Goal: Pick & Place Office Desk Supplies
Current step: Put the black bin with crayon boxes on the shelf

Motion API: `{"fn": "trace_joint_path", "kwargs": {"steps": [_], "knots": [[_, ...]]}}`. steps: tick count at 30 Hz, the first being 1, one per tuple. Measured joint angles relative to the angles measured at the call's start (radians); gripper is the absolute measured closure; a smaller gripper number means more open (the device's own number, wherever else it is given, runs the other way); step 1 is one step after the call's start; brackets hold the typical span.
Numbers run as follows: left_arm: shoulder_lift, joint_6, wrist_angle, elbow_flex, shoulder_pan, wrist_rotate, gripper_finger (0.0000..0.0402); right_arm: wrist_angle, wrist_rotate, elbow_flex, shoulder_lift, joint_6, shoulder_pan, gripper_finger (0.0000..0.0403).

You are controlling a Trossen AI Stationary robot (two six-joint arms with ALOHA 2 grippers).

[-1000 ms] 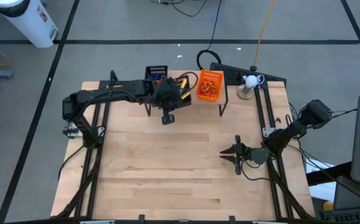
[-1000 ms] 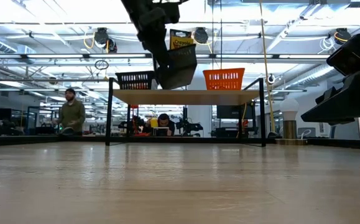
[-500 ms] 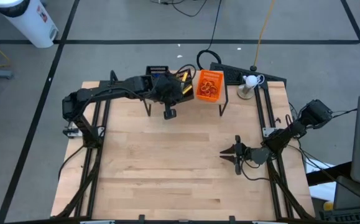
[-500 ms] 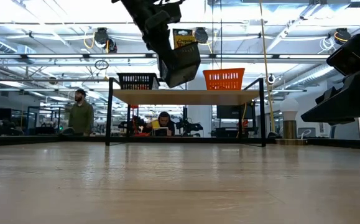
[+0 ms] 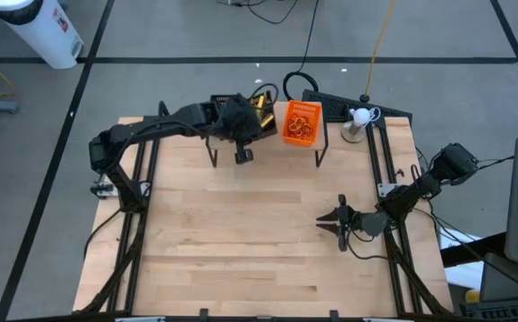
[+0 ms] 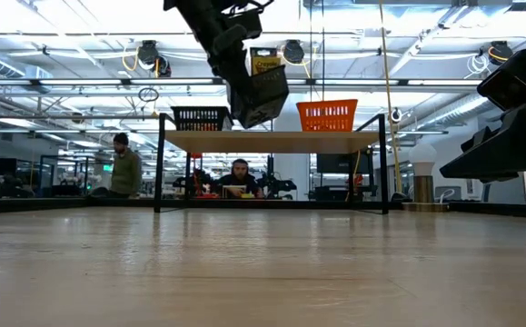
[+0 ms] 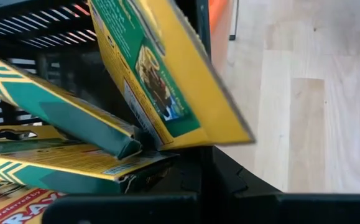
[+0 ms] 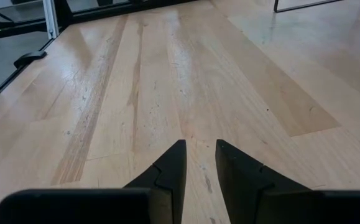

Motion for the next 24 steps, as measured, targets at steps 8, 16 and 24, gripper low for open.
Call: {"fn": "trace_joint_path", "kwargs": {"steps": [8,16,24], "knots": [[0.018,0.018,0.059,0.0,-0.005,0.025,0.037,0.0,0.0,0.0,0.0,0.0,0.0,0.0328],[0.049,0.011,0.06,0.002,-0.003,0.024,0.0327,0.001,0.0,0.0,0.0,0.001,0.0,0.0328],[0.04,0.027,0.096,0.002,-0.006,-0.008,0.0298,0.007,0.0,0.0,0.0,-0.001,0.0,0.0328]]}}
